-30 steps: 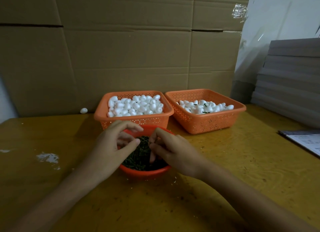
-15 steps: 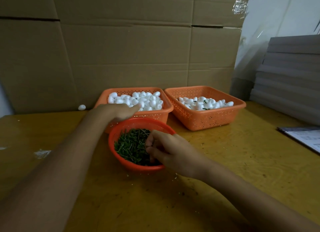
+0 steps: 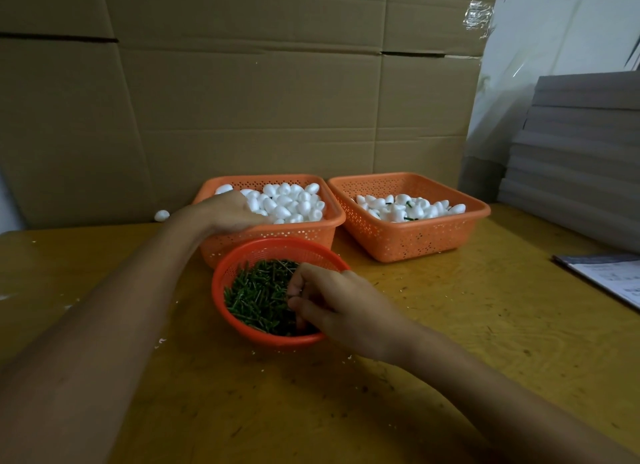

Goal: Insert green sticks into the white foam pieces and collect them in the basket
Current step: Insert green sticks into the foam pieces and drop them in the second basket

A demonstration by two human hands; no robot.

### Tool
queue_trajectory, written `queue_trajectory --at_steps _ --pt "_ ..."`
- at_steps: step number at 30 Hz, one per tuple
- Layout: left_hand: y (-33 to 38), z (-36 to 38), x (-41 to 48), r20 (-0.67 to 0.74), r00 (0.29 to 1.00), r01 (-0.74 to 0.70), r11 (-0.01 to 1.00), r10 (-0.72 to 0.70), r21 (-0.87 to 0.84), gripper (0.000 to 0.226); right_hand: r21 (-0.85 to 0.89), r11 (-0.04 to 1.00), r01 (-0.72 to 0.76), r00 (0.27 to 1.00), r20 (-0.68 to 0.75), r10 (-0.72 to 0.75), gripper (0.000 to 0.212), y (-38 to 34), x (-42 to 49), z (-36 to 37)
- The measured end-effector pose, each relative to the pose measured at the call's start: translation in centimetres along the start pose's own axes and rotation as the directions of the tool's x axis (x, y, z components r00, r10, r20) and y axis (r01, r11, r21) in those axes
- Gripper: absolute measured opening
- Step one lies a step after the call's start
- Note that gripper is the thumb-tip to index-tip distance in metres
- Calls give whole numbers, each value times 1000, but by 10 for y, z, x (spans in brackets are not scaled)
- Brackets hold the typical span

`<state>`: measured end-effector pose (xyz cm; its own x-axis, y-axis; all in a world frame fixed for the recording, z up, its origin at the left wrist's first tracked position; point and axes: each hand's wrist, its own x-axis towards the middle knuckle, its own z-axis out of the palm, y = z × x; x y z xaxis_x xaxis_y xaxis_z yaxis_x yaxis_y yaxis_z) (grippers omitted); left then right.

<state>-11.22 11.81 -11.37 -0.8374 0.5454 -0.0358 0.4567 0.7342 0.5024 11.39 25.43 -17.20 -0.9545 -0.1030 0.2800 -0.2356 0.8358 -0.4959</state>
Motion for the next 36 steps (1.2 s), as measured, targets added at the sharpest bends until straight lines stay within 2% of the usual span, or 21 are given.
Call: queue_trajectory --at_steps 2,4,6,9,11,14,18,21,26,30,32,36 --pt "-5 -5 4 8 999 40 997 -39 -61 33 3 1000 5 1000 -1 -5 5 1 0 1" --pt "-6 -6 2 -39 998 33 979 -42 -203 12 5 1000 12 1000 0 -12 5 2 0 1" --pt "-5 -6 -3 -132 990 1 937 -51 -349 28 12 1000 18 1000 -5 -18 4 3 0 1" --pt "-7 -5 -10 -275 961 -130 835 -26 -534 37 19 999 31 999 -18 -30 4 4 1 2" --pt "-7 -3 -20 -363 932 -240 736 -8 -633 37 26 998 50 998 -41 -49 2 5 2 2" --pt "-7 0 -38 -433 901 -344 549 -37 -762 25 87 993 84 990 -124 -73 2 3 2 2" --pt "-11 12 -71 -388 920 -339 384 -56 -859 22 196 974 115 955 -291 -54 6 2 3 -3" --pt "-18 27 -95 -304 951 -268 324 -63 -907 28 275 954 122 936 -352 -18 6 2 3 -6" --pt "-15 48 -116 -225 974 -213 276 -10 -937 33 334 938 97 938 -345 26 9 4 4 -2" --pt "-8 56 -121 -232 971 -240 234 61 -942 36 363 929 75 951 -307 43 16 4 3 -2" --pt "-8 58 -124 -236 967 -252 244 92 -937 37 363 929 75 950 -309 44 19 4 3 -1" --pt "-9 56 -127 -232 969 -244 204 82 -948 30 384 919 89 952 -305 35 24 3 4 0"
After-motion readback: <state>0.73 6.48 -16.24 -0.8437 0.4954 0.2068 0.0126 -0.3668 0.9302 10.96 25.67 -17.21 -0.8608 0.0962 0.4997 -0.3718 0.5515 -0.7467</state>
